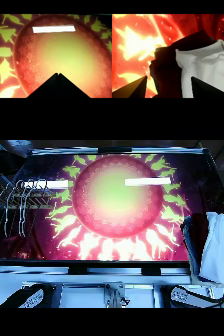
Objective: Fold the shirts.
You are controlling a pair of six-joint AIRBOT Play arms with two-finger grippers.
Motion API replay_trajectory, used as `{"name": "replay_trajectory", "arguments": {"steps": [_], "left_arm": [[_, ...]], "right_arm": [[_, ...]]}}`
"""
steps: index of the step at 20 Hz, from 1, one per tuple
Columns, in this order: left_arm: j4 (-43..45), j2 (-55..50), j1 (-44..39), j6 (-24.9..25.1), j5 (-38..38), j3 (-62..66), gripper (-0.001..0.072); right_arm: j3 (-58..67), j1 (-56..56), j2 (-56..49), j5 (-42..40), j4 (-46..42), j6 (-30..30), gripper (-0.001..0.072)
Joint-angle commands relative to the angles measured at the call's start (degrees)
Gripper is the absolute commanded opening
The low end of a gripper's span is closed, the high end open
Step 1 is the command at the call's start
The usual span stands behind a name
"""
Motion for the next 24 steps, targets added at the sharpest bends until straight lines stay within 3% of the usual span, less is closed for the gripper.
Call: {"name": "replay_trajectory", "arguments": {"steps": [1, 4, 7, 9, 16, 24], "left_arm": [[0.09, 0.55, 0.02, -0.28, -4.61, 0.11, 0.0028], [0.09, 0.46, 0.02, -2.78, -6.03, 0.11, 0.0028], [0.02, 0.44, 0.02, -4.61, -6.08, 0.11, 0.0028], [-0.09, 0.44, 0.02, -4.81, -6.1, 0.11, 0.0028], [-0.11, 0.42, 0.02, -4.76, -6.1, 0.09, 0.0028], [-0.11, 0.42, 0.02, -4.74, -6.27, 0.11, 0.0028]], "right_arm": [[0.35, 3.26, -6.01, 2.91, -7.65, 1.29, 0.0667], [0.28, 2.67, -6.05, 0.98, -13.44, 1.27, 0.0667], [0.17, 2.45, -6.21, -2.56, -14.1, 1.68, 0.0667], [0.17, 2.45, -6.82, -0.7, -14.62, 1.66, 0.0667], [0.24, 2.49, -2.69, -2.43, -10.75, -0.13, 0.0667], [-2.43, 2.45, -3.91, 4.61, -12.41, 0.37, 0.0668]]}}
